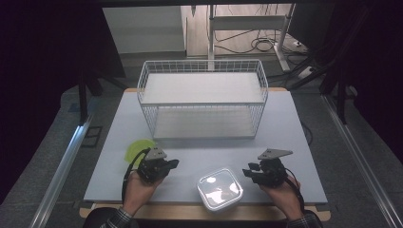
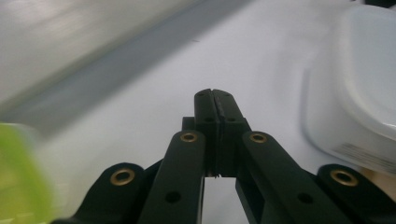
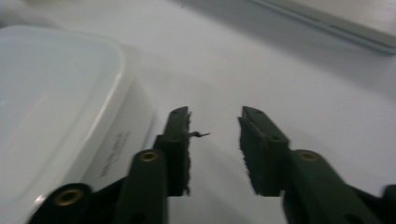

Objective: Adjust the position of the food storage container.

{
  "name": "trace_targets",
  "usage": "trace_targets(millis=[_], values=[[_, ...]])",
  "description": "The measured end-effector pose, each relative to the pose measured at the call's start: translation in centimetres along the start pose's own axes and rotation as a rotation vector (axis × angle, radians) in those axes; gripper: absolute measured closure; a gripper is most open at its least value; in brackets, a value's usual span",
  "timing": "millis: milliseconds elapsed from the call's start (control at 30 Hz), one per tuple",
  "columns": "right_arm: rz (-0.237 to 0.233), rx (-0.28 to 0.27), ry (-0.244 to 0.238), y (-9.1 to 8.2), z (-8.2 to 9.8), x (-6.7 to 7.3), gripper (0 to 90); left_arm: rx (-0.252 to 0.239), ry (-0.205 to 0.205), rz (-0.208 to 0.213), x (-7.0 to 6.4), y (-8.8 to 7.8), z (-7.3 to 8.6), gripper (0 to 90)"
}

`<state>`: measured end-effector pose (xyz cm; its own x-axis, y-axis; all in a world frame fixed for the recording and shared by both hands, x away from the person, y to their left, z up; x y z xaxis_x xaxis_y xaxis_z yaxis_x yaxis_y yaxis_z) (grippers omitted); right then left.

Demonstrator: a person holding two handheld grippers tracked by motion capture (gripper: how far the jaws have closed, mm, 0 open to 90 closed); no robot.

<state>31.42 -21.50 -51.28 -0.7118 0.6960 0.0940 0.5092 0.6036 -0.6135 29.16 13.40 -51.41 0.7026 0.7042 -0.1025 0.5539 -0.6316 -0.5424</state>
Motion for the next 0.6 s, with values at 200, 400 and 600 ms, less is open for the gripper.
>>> trace_targets(millis=[200, 400, 600], values=[[-0.057, 0.040, -0.029, -0.6, 0.6, 1.5, 85.1, 0.004, 0.019, 0.080, -3.1, 0.3, 1.1, 89.7], [-0.083, 0.071, -0.033, -1.3, 1.5, 2.2, 88.3, 0.035, 0.056, 0.129, -5.3, 0.7, 1.8, 89.7], [-0.123, 0.098, -0.031, -1.8, 2.6, 3.4, 88.2, 0.072, 0.038, 0.176, -6.8, 1.0, 2.9, 89.6]])
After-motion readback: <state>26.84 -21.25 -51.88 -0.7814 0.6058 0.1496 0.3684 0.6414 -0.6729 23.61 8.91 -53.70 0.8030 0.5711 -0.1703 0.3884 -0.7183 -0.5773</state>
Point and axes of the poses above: each handheld gripper's, and its own axes: y roughly forward along the jaws, z roughly out of its underside, x roughly to its left, the point moved 3 cm from there along y, roughly forward along the jaws, and after that the axes turned 7 degrees about -x, right-handed, at the moved point
